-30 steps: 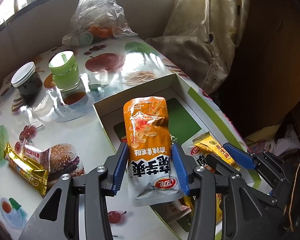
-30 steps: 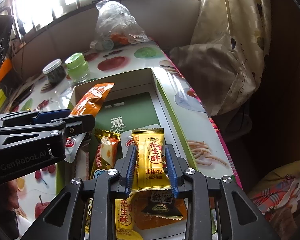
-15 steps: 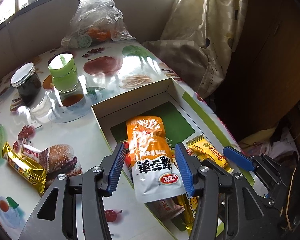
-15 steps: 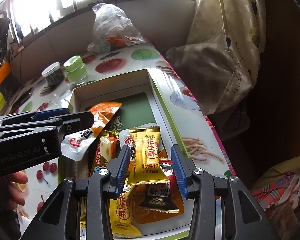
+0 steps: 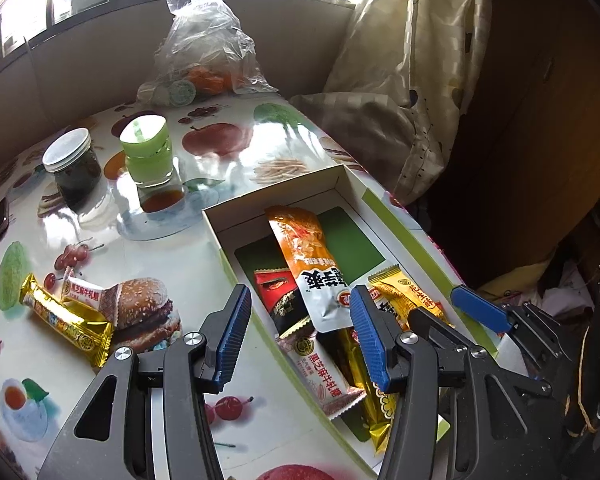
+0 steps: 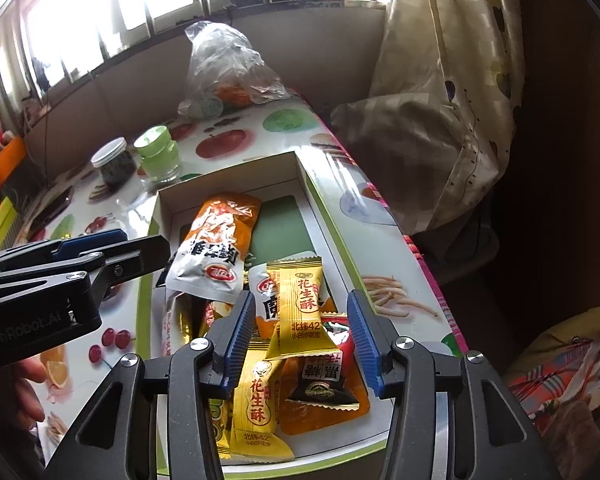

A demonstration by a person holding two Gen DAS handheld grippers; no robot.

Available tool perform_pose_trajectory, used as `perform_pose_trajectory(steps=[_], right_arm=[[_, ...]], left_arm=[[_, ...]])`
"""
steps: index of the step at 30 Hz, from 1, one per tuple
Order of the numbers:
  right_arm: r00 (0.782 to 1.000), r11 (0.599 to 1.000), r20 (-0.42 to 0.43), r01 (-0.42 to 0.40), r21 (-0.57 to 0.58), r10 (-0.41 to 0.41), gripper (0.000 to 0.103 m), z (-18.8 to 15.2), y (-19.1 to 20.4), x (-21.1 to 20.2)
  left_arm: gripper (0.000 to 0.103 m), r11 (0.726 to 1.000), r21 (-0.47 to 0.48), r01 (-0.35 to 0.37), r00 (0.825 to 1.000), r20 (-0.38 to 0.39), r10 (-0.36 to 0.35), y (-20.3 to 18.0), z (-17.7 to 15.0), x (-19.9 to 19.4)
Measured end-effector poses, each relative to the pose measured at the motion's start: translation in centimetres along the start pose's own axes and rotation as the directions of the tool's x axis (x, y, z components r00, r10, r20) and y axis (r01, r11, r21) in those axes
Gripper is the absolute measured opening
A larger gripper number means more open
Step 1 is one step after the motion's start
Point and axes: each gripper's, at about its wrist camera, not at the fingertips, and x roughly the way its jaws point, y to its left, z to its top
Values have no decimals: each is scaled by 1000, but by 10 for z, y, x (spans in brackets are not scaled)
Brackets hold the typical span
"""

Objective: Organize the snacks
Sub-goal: 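Move both tools back to the table and grasp the gold wafer bar with the right tool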

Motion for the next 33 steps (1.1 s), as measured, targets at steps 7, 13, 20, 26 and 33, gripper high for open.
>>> perform_pose_trajectory(steps=[7,13,20,26,33], right_arm=[[999,999,18,-31,-32,32,48,3,20,-8],[996,994,33,-75,-80,78,48,8,44,-12],[989,978,12,-144,-152,147,48,13,80,-7],[977,952,-21,-210,-221,211,48,19,115,3],[955,902,-57,-294,-316,292,48,24,164,15]], left_arm=[[53,999,-49,-11,999,33,12,20,-12,-26],[53,994,-101,-36,997,59,42,46,-28,-47],[53,977,-198,-79,993,68,94,90,-49,-66],[53,951,-289,-110,989,66,135,129,-69,-79],[53,923,-354,-152,984,38,176,167,-87,-83]])
